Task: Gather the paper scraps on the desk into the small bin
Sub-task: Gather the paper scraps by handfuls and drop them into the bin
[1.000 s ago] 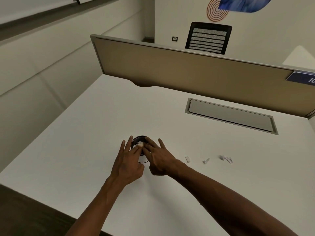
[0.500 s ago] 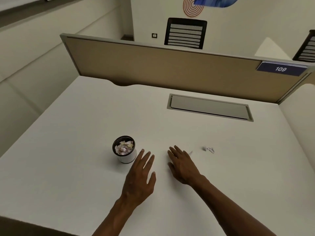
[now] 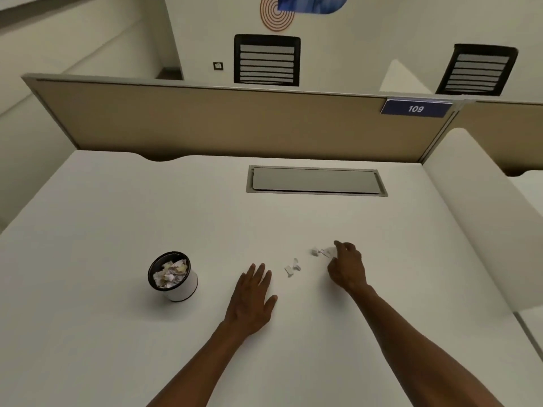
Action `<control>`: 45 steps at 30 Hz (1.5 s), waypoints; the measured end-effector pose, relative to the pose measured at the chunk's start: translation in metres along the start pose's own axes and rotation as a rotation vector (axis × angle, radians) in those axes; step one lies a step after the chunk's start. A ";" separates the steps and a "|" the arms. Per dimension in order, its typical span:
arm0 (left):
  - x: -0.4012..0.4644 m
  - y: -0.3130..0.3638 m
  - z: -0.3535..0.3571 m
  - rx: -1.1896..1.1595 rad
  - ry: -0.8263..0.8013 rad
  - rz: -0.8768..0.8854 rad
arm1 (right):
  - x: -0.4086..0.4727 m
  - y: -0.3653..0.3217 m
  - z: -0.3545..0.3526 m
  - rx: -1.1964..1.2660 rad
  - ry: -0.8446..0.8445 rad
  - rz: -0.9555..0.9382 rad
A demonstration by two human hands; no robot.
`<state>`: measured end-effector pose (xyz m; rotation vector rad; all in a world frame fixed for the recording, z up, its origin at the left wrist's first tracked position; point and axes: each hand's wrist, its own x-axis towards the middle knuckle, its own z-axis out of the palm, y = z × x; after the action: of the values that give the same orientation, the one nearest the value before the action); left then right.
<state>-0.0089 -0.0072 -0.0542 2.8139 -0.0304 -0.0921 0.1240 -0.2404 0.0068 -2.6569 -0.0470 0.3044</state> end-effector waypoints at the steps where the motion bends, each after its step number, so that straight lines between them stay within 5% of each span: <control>1: 0.001 0.000 0.002 -0.003 0.010 -0.004 | 0.005 0.001 -0.003 -0.044 -0.048 0.006; 20: -0.011 -0.007 0.018 -0.029 0.114 -0.030 | -0.022 -0.048 0.052 -0.230 -0.170 -0.413; 26: 0.008 0.008 -0.002 -0.274 0.185 -0.032 | -0.015 -0.035 0.040 -0.150 -0.172 -0.255; 33: 0.065 0.031 -0.024 -0.336 -0.078 -0.073 | -0.007 -0.049 0.043 -0.099 -0.249 -0.300; 45: 0.033 0.044 -0.010 -0.694 0.169 -0.396 | -0.037 -0.055 0.063 0.316 -0.168 -0.171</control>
<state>0.0245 -0.0462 -0.0323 2.0895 0.4994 0.0404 0.0747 -0.1667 -0.0159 -2.2919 -0.2569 0.4384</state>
